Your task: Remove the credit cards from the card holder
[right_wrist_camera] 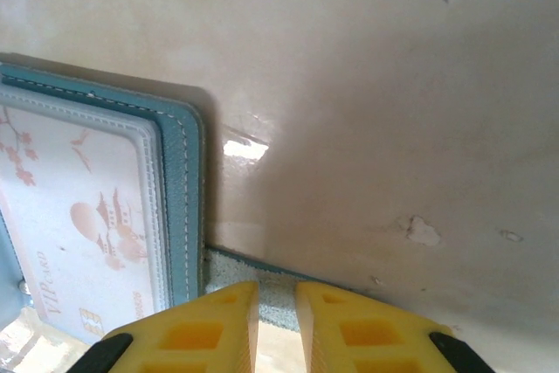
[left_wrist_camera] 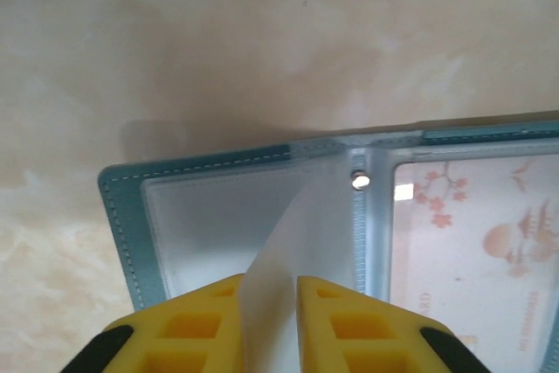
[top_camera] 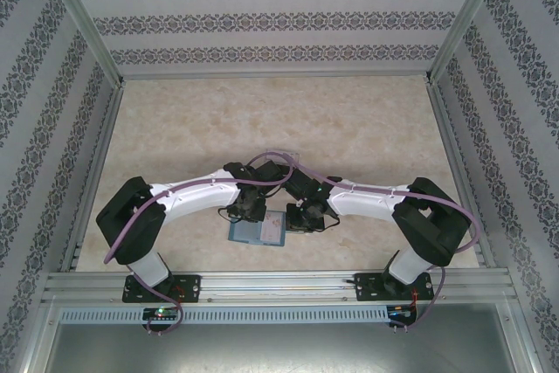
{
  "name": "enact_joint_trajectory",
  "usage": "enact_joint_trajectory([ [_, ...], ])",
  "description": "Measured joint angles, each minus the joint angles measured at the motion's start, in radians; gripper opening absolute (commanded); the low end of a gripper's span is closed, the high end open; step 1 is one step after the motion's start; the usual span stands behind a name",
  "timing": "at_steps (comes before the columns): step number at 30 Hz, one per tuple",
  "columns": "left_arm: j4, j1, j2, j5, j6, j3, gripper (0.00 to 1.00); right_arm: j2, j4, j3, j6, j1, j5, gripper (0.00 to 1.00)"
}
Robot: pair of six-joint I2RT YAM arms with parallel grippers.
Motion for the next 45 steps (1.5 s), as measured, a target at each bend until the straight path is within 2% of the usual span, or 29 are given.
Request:
enact_joint_trajectory([
  [4, -0.015, 0.0, 0.0, -0.023, 0.018, -0.001, 0.31, 0.0, -0.003, 0.0, 0.0, 0.0, 0.0, 0.24],
  [13, -0.077, 0.003, -0.014, -0.052, 0.053, -0.028, 0.32, -0.005, -0.006, 0.002, 0.0, 0.0, 0.0, 0.24],
  [18, -0.082, 0.005, -0.087, -0.031, 0.055, -0.029, 0.32, -0.005, -0.006, 0.003, 0.0, 0.0, 0.0, 0.24],
  [25, 0.042, 0.024, -0.205, 0.119, 0.024, -0.05, 0.28, -0.005, -0.006, 0.003, 0.0, 0.0, 0.0, 0.24],
  [29, 0.188, 0.029, -0.195, 0.246, -0.028, -0.11, 0.27, -0.005, -0.006, 0.003, 0.0, 0.0, 0.0, 0.24],
  [32, 0.253, 0.029, -0.157, 0.303, -0.053, -0.137, 0.27, -0.005, -0.006, 0.003, 0.0, 0.0, 0.0, 0.24],
  [45, 0.296, 0.029, -0.122, 0.328, -0.065, -0.17, 0.29, -0.006, 0.013, 0.002, 0.005, 0.0, -0.005, 0.22],
])
